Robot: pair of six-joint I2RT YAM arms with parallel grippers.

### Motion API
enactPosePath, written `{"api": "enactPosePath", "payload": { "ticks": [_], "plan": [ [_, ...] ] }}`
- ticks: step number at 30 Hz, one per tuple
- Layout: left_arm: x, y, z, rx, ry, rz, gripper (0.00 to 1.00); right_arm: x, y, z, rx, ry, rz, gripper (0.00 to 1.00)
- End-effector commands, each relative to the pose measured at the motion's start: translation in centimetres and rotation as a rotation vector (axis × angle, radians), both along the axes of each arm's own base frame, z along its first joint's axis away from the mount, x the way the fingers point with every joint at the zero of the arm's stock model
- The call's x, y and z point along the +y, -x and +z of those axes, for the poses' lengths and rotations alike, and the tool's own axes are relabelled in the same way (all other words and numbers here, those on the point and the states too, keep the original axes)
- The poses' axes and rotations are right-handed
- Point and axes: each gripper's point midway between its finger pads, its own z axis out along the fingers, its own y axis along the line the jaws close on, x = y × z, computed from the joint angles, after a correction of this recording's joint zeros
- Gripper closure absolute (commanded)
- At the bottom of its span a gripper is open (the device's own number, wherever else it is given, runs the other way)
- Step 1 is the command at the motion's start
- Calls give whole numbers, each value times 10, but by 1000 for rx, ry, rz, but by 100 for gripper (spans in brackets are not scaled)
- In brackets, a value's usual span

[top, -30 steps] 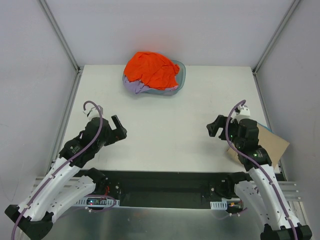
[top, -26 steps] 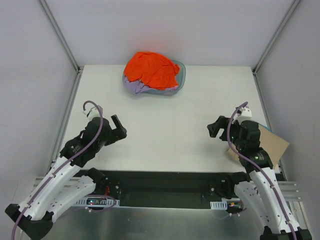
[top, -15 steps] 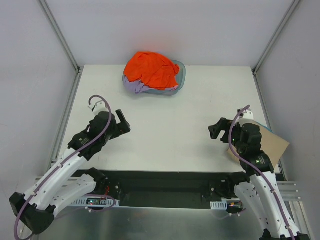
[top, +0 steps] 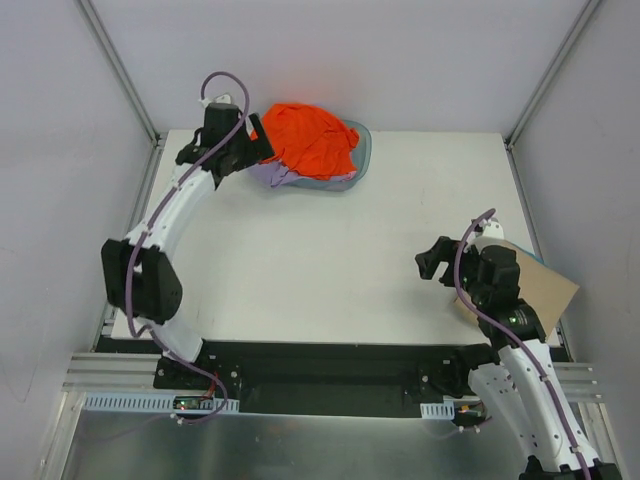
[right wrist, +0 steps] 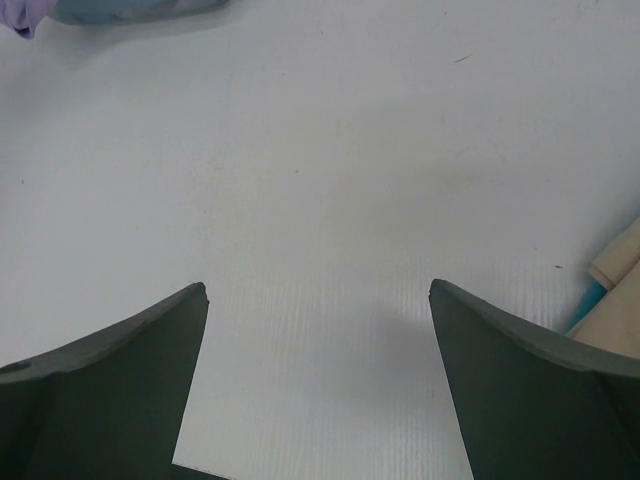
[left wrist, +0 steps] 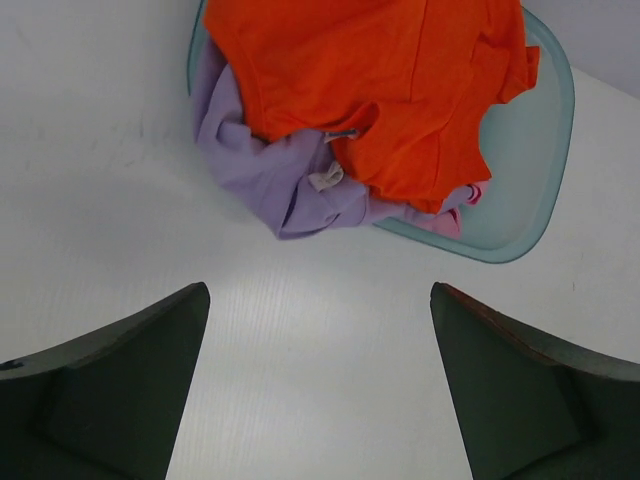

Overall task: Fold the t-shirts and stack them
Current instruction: Grab crumpled tshirt from bin with the left arm

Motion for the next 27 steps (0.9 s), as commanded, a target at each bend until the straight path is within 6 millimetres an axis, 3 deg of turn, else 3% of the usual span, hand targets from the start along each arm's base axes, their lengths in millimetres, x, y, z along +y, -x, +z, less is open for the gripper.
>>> {"api": "enactPosePath", "payload": {
  "ticks": [1,2,3,4,5,6,8,9,11,13,14,15,22,25,27],
  "plan": [
    [-33,-45,-3,-8,6,-175,9,3,-3,3,-5,12,22,3],
    [-30,-59,13,-56,-15,-158,10,3,-3,3,-3,14,23,3],
    [-27,-73,-2,-39,-52,-151,10,2,-3,2,3,16,18,3],
    [-26,-81,-4,-45,-72,-145,9,2,-4,1,8,22,19,3],
    [-23,-92,7,-78,-91,-131,9,2,-4,1,11,24,19,3],
    [-20,-101,-8,-58,-117,-123,9,1,-5,0,13,26,17,3],
    [-21,-111,-6,-71,-126,-130,10,1,-6,-2,20,32,16,3],
    [-22,-117,-20,-52,-136,-137,10,1,-6,-2,22,31,15,3],
    [-23,-125,-23,-53,-137,-135,11,1,-7,-2,26,32,15,3],
    [-27,-131,-40,-30,-136,-144,13,2,-7,-4,37,32,16,3],
    [-29,-136,-36,-42,-131,-145,14,2,-6,-3,37,32,19,3],
    [-30,-141,-49,-24,-134,-150,16,3,-6,-3,33,29,25,3],
    [-40,-165,-65,-27,-103,-147,27,5,-7,-5,43,27,33,3],
    [-48,-167,-69,-21,-70,-169,39,4,-8,-7,48,31,28,3],
    [-53,-167,-75,-9,-50,-186,58,4,-8,-7,50,30,29,3]
  ]
}}
